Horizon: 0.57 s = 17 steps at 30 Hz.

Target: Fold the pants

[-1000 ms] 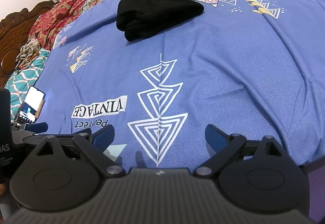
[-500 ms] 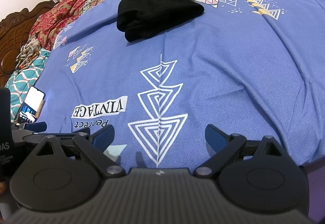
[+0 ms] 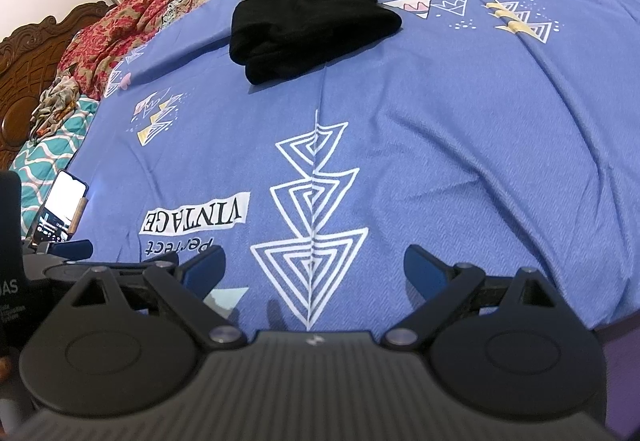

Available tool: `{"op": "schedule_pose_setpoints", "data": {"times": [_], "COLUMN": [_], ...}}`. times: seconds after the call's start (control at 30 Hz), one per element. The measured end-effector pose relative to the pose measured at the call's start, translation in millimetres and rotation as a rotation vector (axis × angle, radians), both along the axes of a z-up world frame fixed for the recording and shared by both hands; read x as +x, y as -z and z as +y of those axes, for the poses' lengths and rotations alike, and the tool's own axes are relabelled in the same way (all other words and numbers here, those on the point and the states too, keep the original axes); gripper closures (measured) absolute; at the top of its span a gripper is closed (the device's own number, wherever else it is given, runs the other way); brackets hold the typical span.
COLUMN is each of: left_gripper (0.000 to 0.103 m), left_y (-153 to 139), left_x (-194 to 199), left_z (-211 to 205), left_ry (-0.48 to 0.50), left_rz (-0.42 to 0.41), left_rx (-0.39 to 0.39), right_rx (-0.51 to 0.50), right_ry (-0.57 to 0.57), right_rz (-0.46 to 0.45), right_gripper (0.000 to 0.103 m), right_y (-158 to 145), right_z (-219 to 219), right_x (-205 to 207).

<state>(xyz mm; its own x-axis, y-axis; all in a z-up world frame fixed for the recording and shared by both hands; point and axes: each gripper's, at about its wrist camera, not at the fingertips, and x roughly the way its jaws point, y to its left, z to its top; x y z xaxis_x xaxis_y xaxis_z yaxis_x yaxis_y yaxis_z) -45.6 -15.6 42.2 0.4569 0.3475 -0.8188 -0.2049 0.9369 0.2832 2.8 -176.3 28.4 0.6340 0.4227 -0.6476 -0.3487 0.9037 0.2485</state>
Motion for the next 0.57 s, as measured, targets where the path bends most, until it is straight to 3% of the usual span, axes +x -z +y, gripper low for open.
{"op": "schedule_pose_setpoints", "data": {"times": [0.57], "left_gripper": [0.000], "left_y": [3.1], "left_x": [-2.0], "left_z": [-1.5], "left_ry": [0.013], "left_rz": [0.008], "left_rx": [-0.038], "right_rx": [-0.003], "right_ry": [-0.003], "right_rz": [-0.001], "right_gripper": [0.006], "right_y": [1.8], "right_z": [0.1], "right_x": [0.0]}}
